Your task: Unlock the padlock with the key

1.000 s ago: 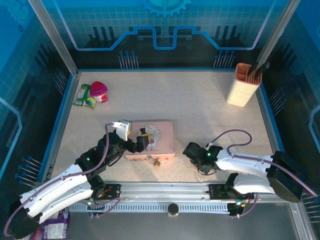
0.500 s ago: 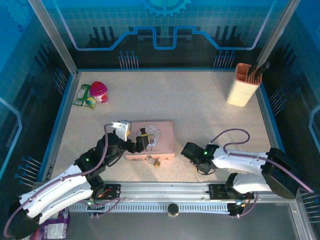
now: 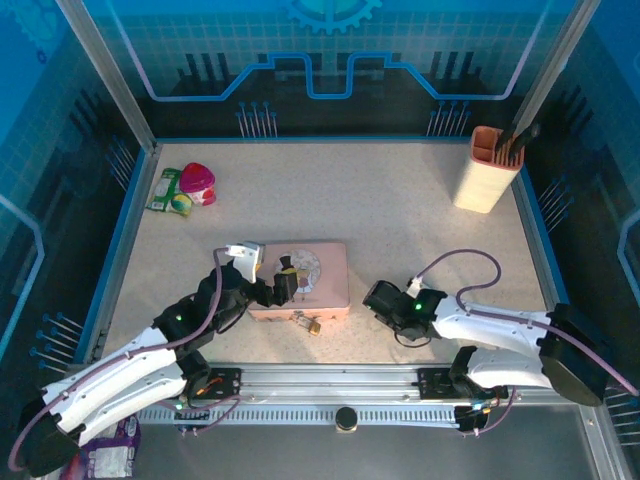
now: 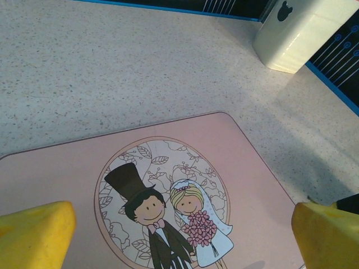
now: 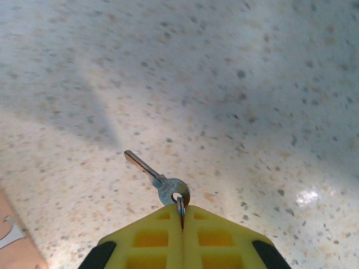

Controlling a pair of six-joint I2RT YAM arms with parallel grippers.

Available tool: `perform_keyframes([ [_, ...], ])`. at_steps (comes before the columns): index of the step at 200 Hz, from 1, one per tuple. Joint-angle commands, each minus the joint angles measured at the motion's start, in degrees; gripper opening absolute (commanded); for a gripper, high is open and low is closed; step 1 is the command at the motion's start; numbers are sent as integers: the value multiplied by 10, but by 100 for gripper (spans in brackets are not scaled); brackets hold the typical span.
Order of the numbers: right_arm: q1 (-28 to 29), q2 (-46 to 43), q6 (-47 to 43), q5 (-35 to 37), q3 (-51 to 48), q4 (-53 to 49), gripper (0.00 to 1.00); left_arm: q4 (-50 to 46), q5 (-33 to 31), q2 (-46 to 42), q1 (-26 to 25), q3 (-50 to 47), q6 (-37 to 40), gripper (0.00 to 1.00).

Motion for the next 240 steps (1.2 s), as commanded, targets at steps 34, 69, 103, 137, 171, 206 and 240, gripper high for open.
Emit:
perform_keyframes([
  [34,7,-104,-220,54,-24,122,0,33,-22,6,-1,-8,9,99],
  [69,7,-185,-313,44,-78,270,0,58,32,33,-1,14,9,99],
  [103,11,-233,-425,29,-103,395,0,49,97,52,-1,56,-12,99],
  [137,17,-231,-481,8,-137,554,0,63,175,78,-2,93,-33,99],
  [171,27,-205,-484,-21,-144,642,0,117,237,100,-31,98,-29,96],
  [206,62,-179,-492,-39,-130,674,0,123,203,127,-78,114,-9,86],
  [240,94,-169,-495,-33,-130,686,0,128,203,153,-84,132,-15,73],
])
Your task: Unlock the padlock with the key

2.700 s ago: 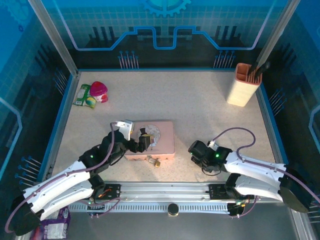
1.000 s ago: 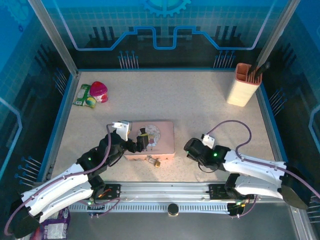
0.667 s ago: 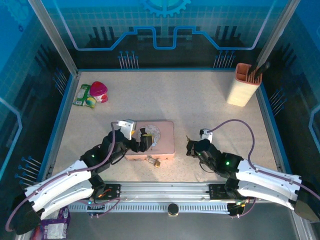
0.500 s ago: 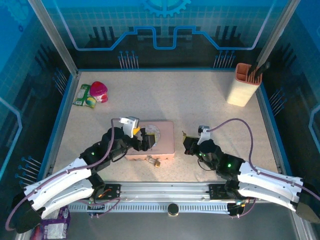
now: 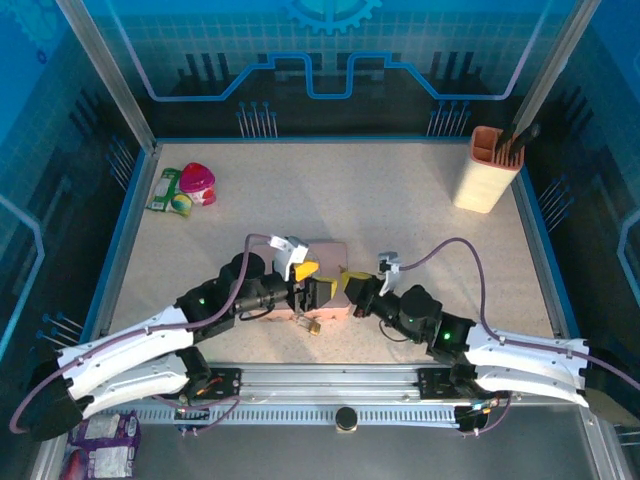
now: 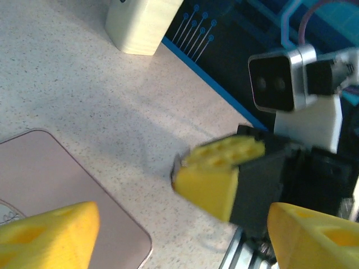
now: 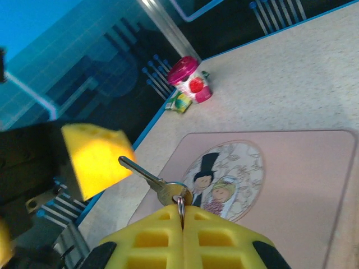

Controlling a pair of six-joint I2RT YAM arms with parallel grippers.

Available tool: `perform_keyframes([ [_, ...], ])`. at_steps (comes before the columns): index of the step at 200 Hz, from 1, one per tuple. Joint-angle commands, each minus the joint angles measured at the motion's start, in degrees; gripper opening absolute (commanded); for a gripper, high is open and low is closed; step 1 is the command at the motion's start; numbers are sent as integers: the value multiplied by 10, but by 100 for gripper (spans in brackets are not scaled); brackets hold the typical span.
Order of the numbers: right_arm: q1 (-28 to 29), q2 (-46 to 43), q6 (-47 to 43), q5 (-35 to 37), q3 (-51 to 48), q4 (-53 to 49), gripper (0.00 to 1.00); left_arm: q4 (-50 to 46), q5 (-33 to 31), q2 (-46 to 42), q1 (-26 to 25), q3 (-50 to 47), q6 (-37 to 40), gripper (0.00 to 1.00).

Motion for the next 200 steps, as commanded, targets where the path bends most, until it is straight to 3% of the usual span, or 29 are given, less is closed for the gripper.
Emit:
perform_keyframes([
  [1,22,3,-17,0,8,47,0,23,6,14,-6,29,2,72],
  [144,50,-16,-19,18,-3,27,0,37,-49,40,-17,40,-22,24],
  [200,50,-10,-9,19,1,22,0,39,-51,51,-17,46,-35,0],
])
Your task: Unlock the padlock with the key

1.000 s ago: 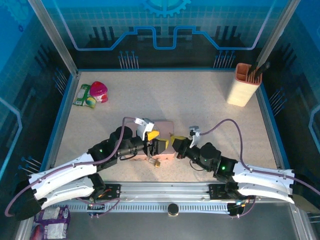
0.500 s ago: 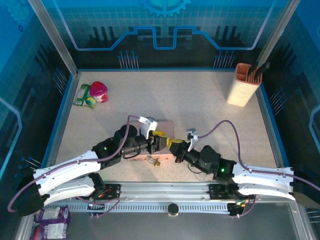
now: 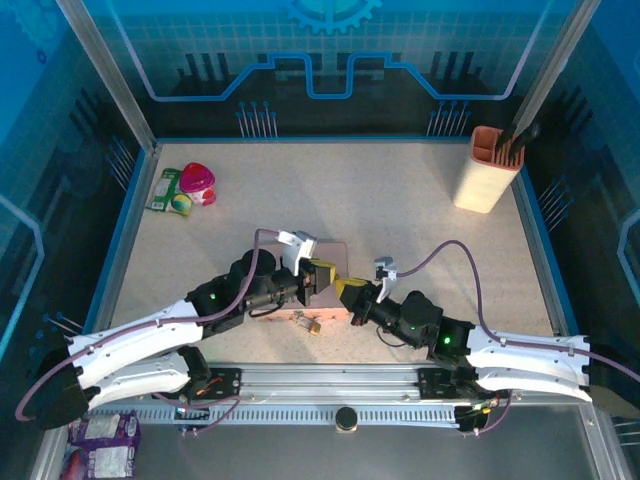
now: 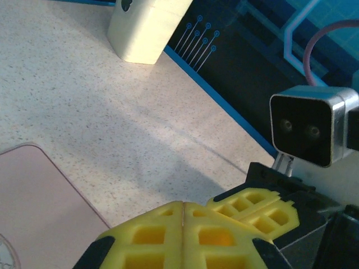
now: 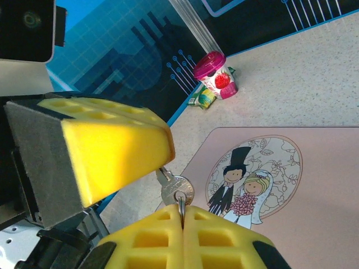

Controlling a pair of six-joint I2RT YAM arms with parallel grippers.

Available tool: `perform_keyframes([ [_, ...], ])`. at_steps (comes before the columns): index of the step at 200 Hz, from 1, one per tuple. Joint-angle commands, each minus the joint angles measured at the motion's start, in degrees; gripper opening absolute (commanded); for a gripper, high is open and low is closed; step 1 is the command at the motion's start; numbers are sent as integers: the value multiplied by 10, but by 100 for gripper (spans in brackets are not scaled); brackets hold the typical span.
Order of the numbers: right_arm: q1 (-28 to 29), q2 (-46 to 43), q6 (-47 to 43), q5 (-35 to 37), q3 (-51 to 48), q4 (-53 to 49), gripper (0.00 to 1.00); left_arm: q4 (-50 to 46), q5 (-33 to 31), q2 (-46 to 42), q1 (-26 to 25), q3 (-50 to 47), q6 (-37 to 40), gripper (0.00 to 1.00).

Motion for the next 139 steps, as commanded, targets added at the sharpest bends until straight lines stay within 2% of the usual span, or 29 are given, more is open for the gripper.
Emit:
perform_keyframes([
  [1,8,-2,-1,11,1,5,0,15,-16,4,0,18,-6,0],
  [39,9,-8,16,24,-2,2,1,17,-34,1,0,13,-18,0],
  [72,9,-28,42,50,4,-38,22,40,-68,1,0,1,-36,0],
  [104,7,-55,91,95,-3,-82,61,42,-136,6,1,-5,-60,0],
  [119,3,-60,92,105,-15,-75,65,24,-167,16,2,3,-69,0],
  [139,-1,-66,112,119,-32,-54,67,36,-173,25,3,0,-73,0],
])
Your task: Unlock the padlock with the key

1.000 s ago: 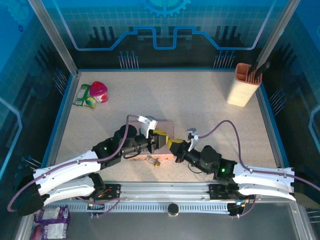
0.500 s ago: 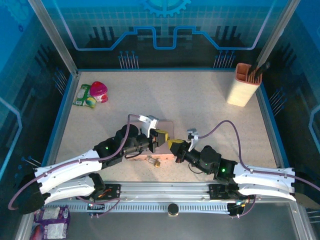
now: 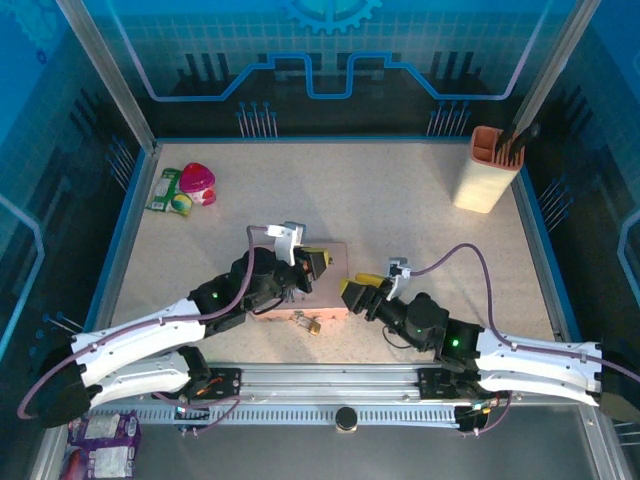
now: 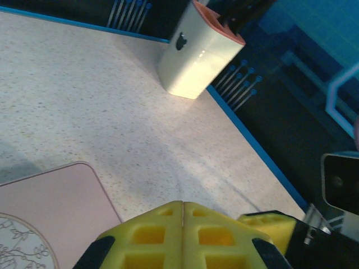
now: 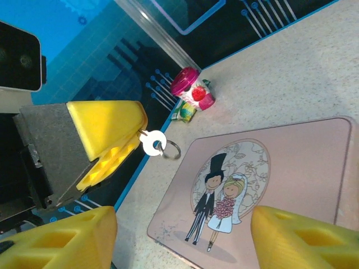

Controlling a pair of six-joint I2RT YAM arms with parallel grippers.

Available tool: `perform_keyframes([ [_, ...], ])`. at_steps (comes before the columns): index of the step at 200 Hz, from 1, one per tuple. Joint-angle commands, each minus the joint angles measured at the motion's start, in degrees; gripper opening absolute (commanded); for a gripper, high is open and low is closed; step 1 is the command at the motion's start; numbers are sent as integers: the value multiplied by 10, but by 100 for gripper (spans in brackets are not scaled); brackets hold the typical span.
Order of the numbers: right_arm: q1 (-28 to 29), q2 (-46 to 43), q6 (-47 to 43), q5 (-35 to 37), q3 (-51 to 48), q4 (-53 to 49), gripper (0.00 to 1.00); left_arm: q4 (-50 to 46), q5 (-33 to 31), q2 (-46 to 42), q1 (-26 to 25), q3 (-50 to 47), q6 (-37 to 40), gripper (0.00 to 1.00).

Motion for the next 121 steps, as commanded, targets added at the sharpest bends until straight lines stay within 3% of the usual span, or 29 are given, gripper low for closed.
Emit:
perform_keyframes([
  [1,-5,-11,35,44,-25,11,67,13,-47,12,2,0,-21,0],
  [51,-57,11,139,-13,-106,227,68,34,-16,45,4,15,-35,0],
  [93,-73,16,123,-73,-81,224,71,90,46,52,5,11,-51,0],
  [121,-84,42,120,-102,-90,299,71,118,79,46,5,6,-61,0],
])
